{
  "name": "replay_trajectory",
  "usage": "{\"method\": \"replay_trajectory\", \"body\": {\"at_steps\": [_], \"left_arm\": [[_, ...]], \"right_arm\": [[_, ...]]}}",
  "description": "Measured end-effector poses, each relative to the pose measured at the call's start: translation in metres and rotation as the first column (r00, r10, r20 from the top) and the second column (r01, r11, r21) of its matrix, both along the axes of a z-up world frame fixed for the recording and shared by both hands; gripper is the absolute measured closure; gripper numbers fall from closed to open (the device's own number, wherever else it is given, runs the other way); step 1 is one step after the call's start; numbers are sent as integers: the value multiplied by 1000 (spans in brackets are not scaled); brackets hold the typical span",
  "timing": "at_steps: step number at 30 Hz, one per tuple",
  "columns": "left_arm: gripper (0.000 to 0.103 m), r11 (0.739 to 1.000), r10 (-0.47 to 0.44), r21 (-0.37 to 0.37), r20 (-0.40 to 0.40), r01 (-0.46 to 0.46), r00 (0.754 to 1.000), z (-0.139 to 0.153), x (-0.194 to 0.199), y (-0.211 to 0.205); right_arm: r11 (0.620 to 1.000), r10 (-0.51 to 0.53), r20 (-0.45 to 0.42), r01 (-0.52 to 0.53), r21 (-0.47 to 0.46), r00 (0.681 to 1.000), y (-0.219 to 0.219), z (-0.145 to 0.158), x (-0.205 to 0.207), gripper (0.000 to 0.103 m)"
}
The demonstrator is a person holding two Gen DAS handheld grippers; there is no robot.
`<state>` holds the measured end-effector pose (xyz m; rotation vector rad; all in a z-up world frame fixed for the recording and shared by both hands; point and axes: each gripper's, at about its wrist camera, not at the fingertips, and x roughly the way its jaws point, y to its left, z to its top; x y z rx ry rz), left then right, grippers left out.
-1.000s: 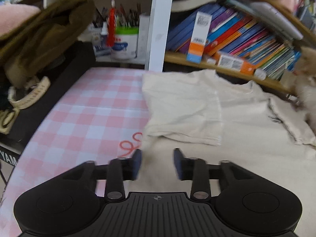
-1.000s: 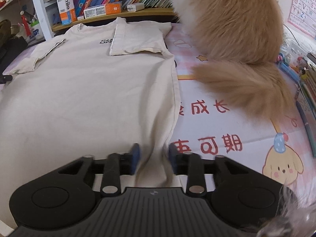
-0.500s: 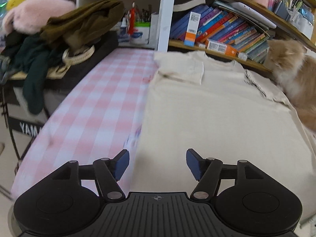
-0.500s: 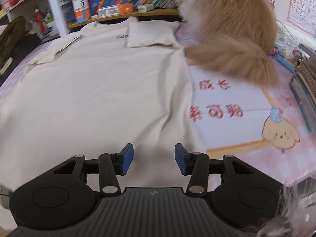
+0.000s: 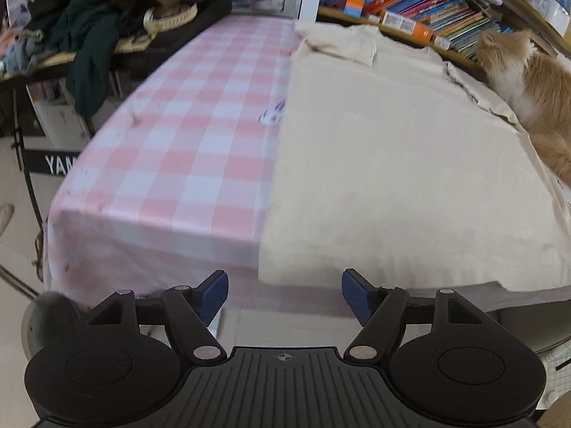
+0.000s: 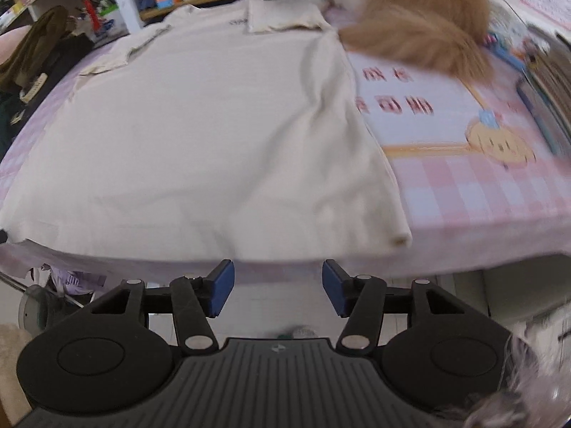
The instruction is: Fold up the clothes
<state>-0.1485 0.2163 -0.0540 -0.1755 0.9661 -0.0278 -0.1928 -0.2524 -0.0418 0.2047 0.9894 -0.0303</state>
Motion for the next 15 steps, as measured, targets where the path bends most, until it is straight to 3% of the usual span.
{"method": "replay_trajectory", "body": {"at_steps": [6, 10, 12, 15], "left_arm": [[31, 994, 33, -107, -29, -36, 999, -6, 2, 14], [32, 971, 69, -226, -43, -77, 997, -10, 4, 24], [32, 942, 105, -313, -57, -118, 993, -12, 6, 31], [32, 866, 185, -455, -96, -209, 978, -19, 7, 44]], "right_arm": [[993, -103, -27, 104, 62, 994, -24, -5, -10, 50], [980, -170, -49, 174, 101, 984, -41, -9, -16, 50], [952, -235, -74, 244, 183, 969, -55, -11, -15, 50], [876, -339, -127, 362, 318, 932, -76, -15, -13, 50]]}}
